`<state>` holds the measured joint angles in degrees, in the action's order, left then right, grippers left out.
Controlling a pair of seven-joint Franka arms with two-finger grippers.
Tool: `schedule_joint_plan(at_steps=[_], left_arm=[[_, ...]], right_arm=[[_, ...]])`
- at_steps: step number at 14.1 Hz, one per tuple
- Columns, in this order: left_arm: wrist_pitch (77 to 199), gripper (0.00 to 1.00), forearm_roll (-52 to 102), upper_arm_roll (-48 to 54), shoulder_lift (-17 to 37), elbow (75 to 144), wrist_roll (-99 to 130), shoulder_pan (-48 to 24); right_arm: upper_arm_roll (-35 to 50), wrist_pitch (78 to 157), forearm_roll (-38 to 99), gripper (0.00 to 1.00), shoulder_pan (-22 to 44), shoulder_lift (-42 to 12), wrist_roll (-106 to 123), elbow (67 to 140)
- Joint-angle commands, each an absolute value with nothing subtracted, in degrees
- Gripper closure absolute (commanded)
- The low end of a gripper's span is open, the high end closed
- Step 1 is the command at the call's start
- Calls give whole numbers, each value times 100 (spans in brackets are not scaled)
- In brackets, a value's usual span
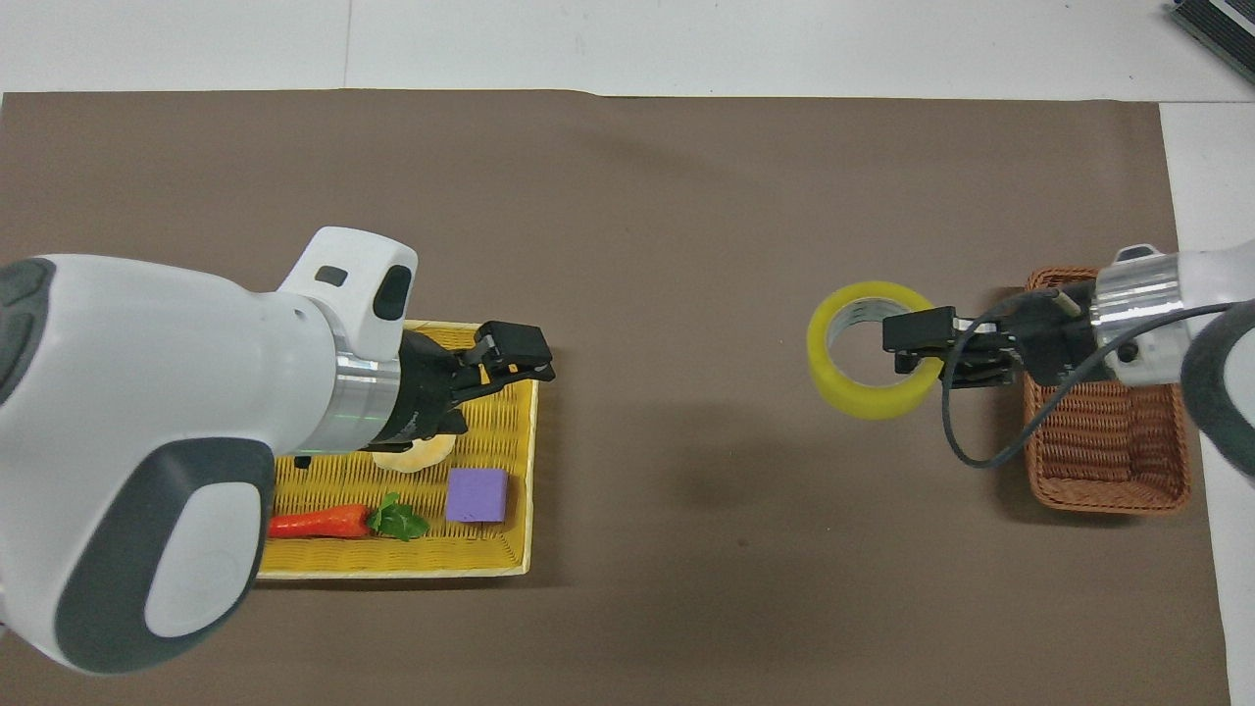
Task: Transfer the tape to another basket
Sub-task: 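Carry the tape with the right gripper while the left gripper withdraws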
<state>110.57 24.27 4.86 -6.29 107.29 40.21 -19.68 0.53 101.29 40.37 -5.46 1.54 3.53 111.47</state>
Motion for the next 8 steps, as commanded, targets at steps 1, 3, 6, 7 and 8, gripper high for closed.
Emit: schedule_joint_plan(at_steps=[1, 3, 6, 7, 8], left_arm=[[10680, 0, 2408, 536, -677, 10696, 3125, -1225], [10442, 0, 2400, 536, -659, 10696, 2272, -688], [10284, 0, 1577, 536, -624, 10557, 1092, -273], [10135, 0, 1251, 536, -607, 10451, 1055, -255], [10012, 0, 883, 536, -572, 10276, 1029, -264]], right_arm=[[114, 9906, 3570, 100, -1175, 70, 790, 10942], [106, 9862, 3315, 100, -1554, 27, 800, 10872], [88, 9870, 2980, 100, -2151, -446, 1297, 10636], [88, 9888, 2919, 100, -2284, -657, 1614, 10496], [88, 9896, 2901, 100, -2363, -790, 1791, 10459]])
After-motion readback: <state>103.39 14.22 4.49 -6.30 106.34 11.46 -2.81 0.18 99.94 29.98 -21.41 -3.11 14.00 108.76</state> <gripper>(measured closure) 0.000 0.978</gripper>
